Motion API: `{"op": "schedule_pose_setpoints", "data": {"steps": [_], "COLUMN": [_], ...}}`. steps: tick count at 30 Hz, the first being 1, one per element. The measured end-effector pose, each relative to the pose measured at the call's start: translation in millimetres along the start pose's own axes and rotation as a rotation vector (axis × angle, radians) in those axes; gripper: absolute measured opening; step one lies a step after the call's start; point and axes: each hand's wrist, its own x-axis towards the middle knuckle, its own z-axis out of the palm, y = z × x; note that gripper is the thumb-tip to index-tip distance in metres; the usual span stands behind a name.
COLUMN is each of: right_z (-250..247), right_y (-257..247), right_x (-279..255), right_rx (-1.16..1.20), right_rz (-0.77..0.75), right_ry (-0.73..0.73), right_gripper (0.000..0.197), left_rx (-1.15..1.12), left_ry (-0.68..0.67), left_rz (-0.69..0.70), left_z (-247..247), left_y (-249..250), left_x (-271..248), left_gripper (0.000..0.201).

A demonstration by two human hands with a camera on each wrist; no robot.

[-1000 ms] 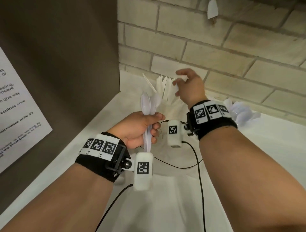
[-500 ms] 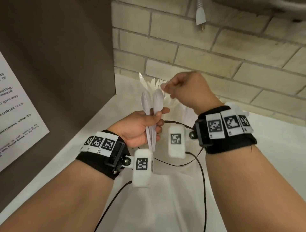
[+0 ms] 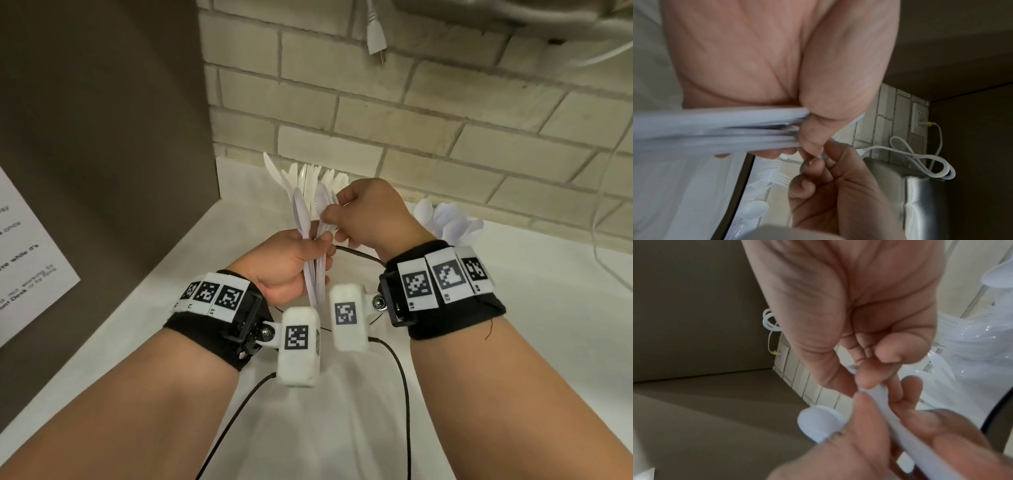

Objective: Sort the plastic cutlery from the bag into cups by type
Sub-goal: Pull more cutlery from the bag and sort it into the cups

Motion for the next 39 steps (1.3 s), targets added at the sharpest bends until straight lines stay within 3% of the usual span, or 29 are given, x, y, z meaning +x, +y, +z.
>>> {"op": "schedule_pose_setpoints", "data": {"steps": [4,9,13,16,21,25,28,35,39], "right_z": [-4,-5,-8,-22,-64,-88,-84,-57,-42], "right_y": [4,9,14,14,14,23,37,77,98], "right_x": [-2,-1,2,1,11,28,35,52,64], "right_rx": [0.081,0.047,-0.088,-0.083,0.068,-0.041,-0.118,-0.205,-0.29], "right_rz": [0.036,-0.008,-0.078,-0.072,-0.104,-0.243,-0.311,-0.333,-0.139], "right_ry": [-0.028,-0.026,-0.029,-0.018,0.272,0.544,0.625,0.59,0.428], "right_gripper": [0.006,0.01,0.026,0.024,0.024,0.038,0.045,0.056,0.057], "left_rx": [-0.035,-0.102,-0.099,-0.033,-0.011,0.039,0.103,0.148,0.071], "left_ry": [0.109,0.1,0.106,0.109,0.158,0.23,0.238,0.19,0.153], "left_rz": [-0.018,-0.041,-0.06,-0.061,-0.046,-0.039,-0.046,-0.055,-0.077], "left_z": [4,3,2,3,6,8,12,16,16], "left_y": [-1,1,1,1,4,4,5,2,5], "left_x": [2,3,3,2,1,4,4,7,6], "left_gripper": [0.014,0.026,0.024,0.027,0.022,0.021,0.024,0.023,0.013]}}
